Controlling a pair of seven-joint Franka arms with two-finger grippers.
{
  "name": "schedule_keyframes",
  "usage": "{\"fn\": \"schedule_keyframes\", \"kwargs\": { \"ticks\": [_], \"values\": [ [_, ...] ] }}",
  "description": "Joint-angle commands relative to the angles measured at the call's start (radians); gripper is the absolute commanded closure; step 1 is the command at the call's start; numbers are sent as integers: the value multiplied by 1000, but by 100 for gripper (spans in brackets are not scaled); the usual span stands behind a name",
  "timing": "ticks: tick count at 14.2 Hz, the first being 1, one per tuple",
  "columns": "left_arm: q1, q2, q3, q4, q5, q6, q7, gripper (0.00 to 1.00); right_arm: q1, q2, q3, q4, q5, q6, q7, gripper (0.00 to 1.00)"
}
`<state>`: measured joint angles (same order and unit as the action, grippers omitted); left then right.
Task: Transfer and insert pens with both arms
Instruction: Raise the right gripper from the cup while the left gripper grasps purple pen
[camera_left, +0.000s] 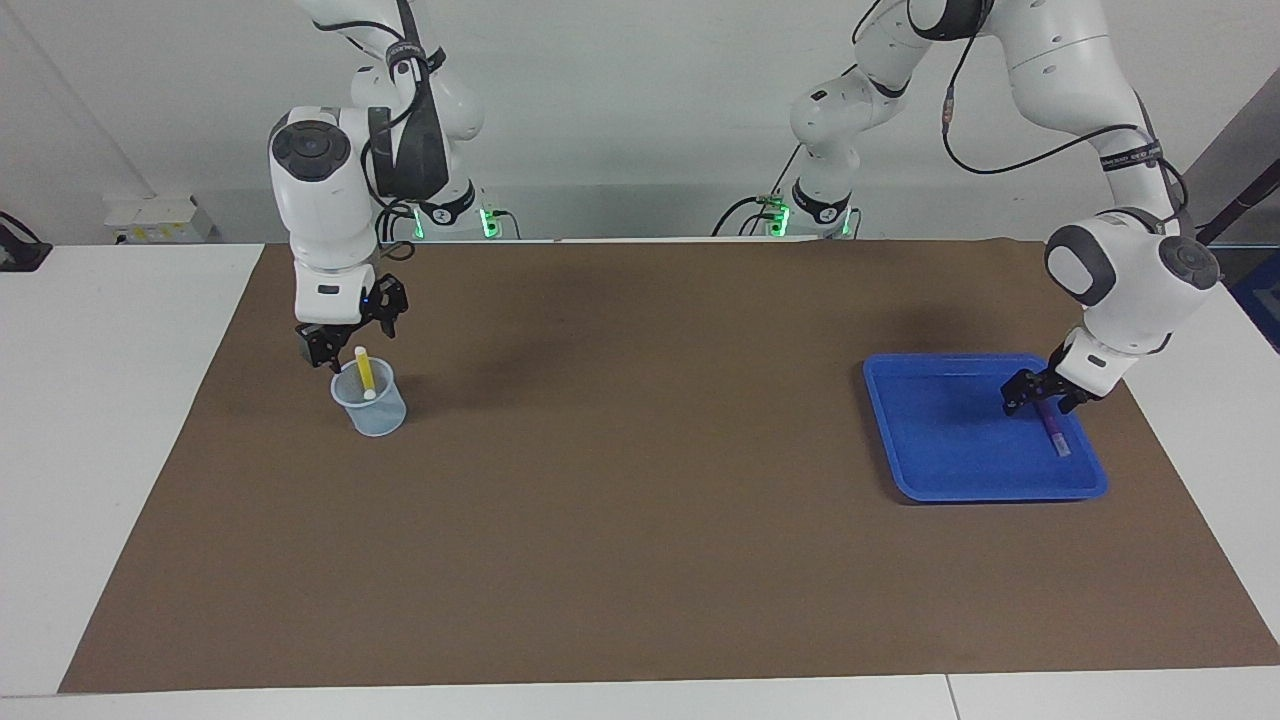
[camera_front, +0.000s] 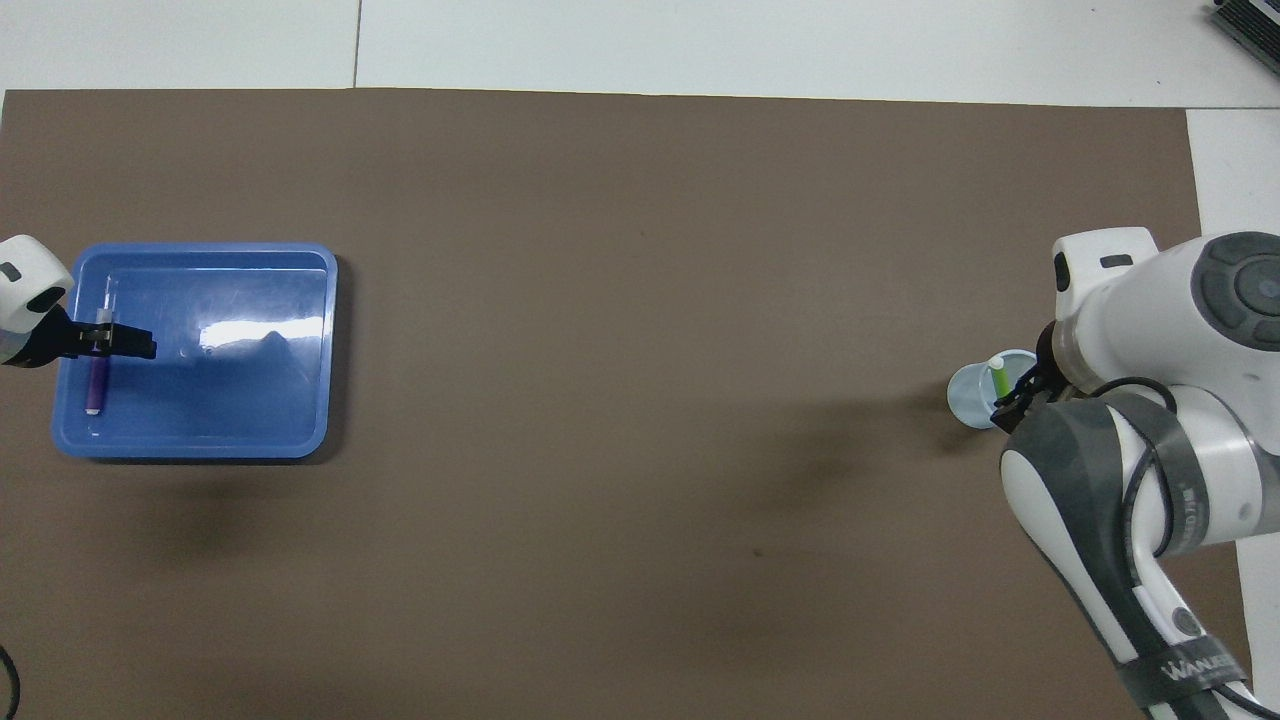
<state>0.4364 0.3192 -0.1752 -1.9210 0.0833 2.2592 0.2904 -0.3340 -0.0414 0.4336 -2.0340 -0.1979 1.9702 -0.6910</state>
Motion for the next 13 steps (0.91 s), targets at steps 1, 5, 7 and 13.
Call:
{"fn": "schedule_keyframes", "kwargs": {
  "ticks": [1,5,7,13],
  "values": [
    [10,41,-7,46,32,8,19,4,29,-9,8,17,49,-30,27,0],
    [12,84,-6,54,32,71,24,4,67,1,8,-18,110,-5,157,0],
    [22,87,-6,54,32,79,24,4,79,1,8,-8,112,-19,198,0],
    [31,100,-7,47,24,109,21,4,82,5,7,26,498,-57,542,0]
  ]
}}
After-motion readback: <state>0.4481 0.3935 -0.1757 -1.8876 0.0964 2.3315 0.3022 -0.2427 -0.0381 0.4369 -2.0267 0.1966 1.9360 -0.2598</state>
